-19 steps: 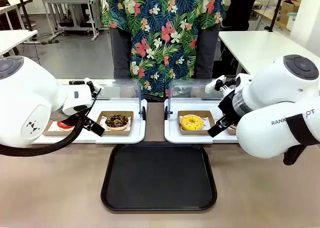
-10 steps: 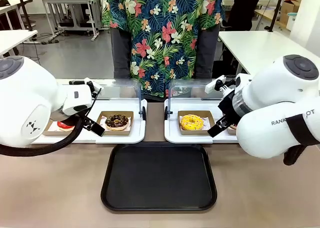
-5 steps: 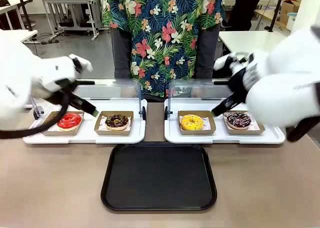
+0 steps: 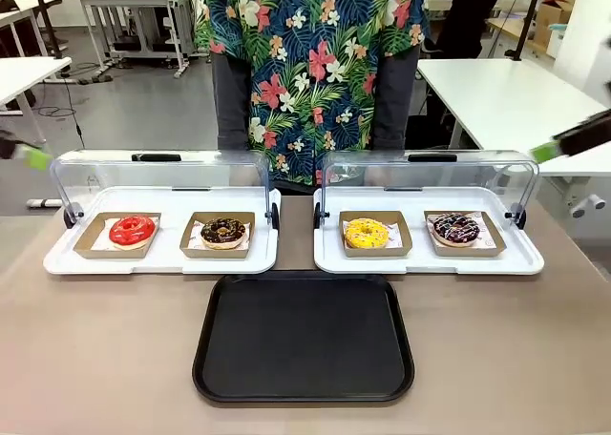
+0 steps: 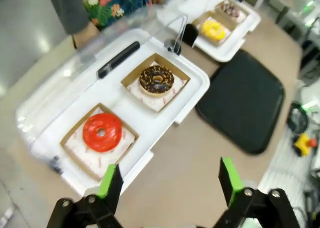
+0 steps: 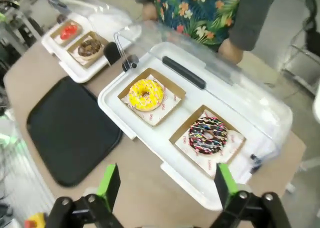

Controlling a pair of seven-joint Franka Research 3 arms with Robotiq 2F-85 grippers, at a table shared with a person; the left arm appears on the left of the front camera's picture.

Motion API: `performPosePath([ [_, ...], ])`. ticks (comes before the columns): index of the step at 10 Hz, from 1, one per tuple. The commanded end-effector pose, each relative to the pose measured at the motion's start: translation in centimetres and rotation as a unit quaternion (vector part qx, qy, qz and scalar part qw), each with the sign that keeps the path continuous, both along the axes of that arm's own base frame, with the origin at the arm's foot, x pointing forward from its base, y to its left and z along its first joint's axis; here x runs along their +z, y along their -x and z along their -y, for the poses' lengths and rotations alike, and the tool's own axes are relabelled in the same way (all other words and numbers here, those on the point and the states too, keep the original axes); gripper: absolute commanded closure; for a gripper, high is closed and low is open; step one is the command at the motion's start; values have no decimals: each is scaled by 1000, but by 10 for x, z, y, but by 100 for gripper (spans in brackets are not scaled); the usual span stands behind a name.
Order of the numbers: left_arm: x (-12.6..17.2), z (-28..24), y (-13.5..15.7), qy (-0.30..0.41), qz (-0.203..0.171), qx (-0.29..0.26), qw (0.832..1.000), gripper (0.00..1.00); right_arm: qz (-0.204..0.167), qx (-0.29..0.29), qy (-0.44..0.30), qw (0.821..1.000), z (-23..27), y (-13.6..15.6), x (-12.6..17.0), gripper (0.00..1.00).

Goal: Move the fourth donut from the left to the tray.
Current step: Pick up the Paper togo box containing the Donut indicated by the person and place it on the Handle tray.

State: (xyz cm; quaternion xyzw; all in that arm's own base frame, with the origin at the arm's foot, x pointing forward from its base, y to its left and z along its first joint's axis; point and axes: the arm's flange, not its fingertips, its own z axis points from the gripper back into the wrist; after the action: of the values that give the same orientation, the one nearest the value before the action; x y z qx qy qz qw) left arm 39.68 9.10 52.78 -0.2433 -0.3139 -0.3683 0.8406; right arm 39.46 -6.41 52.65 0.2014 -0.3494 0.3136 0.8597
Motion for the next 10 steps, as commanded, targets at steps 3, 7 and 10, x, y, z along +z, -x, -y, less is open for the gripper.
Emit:
performPosePath([
  [3, -18, -85, 3, 61, 30, -85, 994, 0, 28, 87, -89, 992, 92, -19, -23, 0],
  [7, -23, -67, 22, 84, 97, -85, 988, 0, 44, 100, -107, 988, 130, -25, -38, 0],
  [10, -26, -58, 23, 109, 113, -73, 985, 0, 49, 89, -114, 988, 137, -25, -36, 0],
])
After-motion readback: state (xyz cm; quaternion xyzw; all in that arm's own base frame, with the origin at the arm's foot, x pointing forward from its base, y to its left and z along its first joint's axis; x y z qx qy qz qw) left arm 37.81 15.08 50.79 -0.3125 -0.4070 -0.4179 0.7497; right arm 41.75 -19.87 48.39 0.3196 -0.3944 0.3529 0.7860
